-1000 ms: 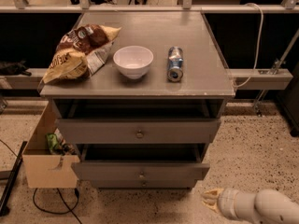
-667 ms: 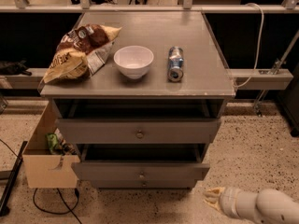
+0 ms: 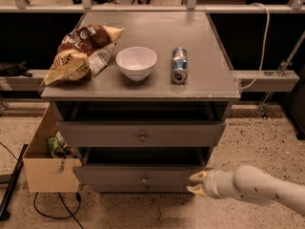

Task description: Open middle drawer

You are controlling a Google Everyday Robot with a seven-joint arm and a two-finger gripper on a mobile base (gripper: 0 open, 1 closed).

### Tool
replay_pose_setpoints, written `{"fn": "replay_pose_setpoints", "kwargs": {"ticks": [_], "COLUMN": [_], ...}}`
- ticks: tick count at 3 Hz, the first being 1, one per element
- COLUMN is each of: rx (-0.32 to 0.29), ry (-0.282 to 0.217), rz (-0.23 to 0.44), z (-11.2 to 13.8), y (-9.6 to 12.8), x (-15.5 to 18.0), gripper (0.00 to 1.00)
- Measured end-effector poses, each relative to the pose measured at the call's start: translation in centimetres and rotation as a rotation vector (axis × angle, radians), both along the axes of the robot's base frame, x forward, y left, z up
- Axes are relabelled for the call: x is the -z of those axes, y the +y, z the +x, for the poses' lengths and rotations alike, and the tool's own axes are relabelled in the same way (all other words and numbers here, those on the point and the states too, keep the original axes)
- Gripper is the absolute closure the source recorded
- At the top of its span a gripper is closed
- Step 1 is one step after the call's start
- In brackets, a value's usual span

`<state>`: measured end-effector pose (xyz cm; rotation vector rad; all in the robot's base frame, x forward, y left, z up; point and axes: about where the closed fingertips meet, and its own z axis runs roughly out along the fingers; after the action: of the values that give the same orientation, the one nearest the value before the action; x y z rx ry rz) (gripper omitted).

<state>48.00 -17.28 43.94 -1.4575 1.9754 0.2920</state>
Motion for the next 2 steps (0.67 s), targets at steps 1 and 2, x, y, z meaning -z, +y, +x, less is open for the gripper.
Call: {"fn": "replay_pose_setpoints", "kwargs": {"ticks": [1, 2], "rx": [-0.050, -0.051], "ry": [0.032, 0.033], "rz": [-0.012, -0.013], "z": [2.44, 2.21], "y": [3.26, 3.33], "x": [1.65, 1.69], "gripper": [0.04, 0.00]}}
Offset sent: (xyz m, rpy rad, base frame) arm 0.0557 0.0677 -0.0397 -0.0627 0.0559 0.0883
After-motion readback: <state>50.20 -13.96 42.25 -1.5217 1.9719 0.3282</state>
